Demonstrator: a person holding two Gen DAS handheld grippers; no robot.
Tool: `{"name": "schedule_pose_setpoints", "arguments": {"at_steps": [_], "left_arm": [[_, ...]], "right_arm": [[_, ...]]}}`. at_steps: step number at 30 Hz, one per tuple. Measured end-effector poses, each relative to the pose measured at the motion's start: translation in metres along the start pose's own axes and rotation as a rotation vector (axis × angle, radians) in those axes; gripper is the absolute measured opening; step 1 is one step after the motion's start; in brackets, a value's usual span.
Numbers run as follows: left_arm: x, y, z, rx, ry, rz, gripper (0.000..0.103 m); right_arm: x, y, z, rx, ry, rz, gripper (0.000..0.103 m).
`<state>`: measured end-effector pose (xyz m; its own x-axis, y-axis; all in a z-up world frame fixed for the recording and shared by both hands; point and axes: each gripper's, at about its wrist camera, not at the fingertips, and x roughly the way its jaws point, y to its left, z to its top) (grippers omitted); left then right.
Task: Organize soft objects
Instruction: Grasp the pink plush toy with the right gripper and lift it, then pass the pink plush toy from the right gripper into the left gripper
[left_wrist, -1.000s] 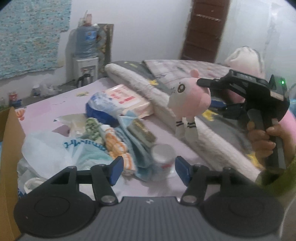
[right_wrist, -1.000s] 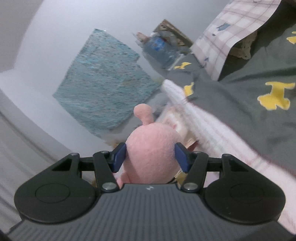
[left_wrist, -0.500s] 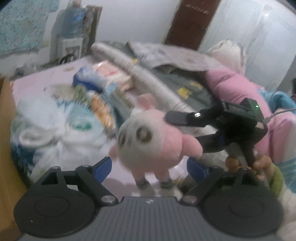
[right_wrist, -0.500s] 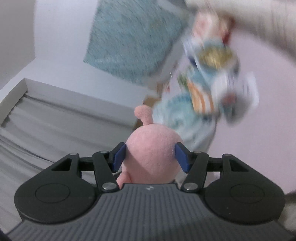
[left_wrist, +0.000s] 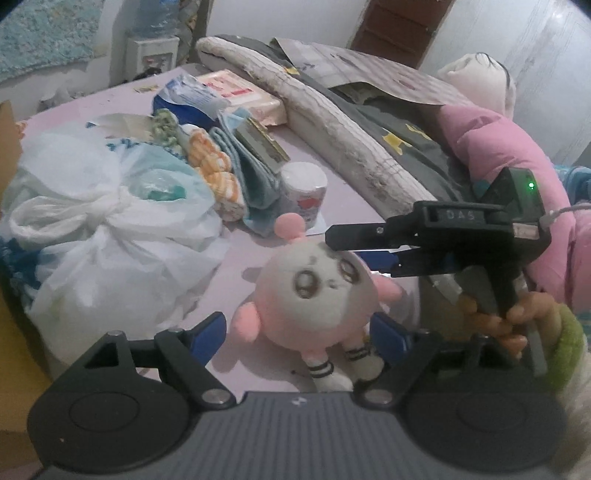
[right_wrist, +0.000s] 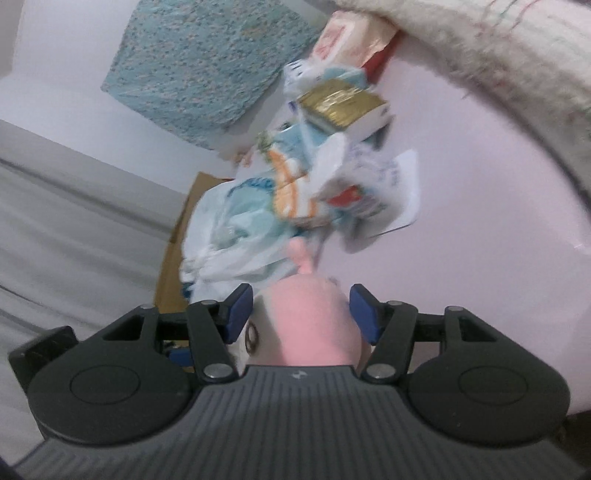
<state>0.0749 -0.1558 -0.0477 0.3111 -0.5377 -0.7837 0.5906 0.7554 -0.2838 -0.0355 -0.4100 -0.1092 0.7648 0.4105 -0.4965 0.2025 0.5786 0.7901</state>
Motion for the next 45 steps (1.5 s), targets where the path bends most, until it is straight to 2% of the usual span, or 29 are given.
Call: {"name": "schedule_pose_setpoints", "arguments": {"at_steps": [6,11,14,17,27,35,41,45], "left_arm": [[0.014,-0.018,0.012,0.071,0.011,0.038,0.093],[0.038,-0.032,0.019,0.131,0.049,0.070,0.095],[0.054,-0.032,0.020,0.117,0.092,0.089,0.095],[0.060,-0.028,0.019,0.080,0.117,0.071,0.095],[0.058,-0.031,0.016,0.054,0.138,0.092,0.097],[0.067,-0.036,0.012,0.073,0.155,0.107,0.099],[0.063,-0.039,0.006,0.097,0.134,0.095,0.095],[0.046,-0.036,0.006,0.072,0.114,0.079,0.094]], "right_arm": [[-0.010,-0.016,0.006,0.032,-0.050,0.024,0.059],[-0.002,-0.020,0.001,0.046,-0.011,0.048,0.056],[0.004,-0.022,-0.002,0.070,-0.003,0.065,0.055],[0.008,-0.020,-0.004,0.074,-0.004,0.065,0.055],[0.013,-0.017,-0.008,0.098,-0.009,0.059,0.054],[0.006,-0.010,-0.013,0.089,-0.009,0.034,0.056],[0.002,-0.001,-0.015,0.067,0.002,0.023,0.056],[-0.002,0.013,-0.013,0.053,0.020,0.044,0.056]]}}
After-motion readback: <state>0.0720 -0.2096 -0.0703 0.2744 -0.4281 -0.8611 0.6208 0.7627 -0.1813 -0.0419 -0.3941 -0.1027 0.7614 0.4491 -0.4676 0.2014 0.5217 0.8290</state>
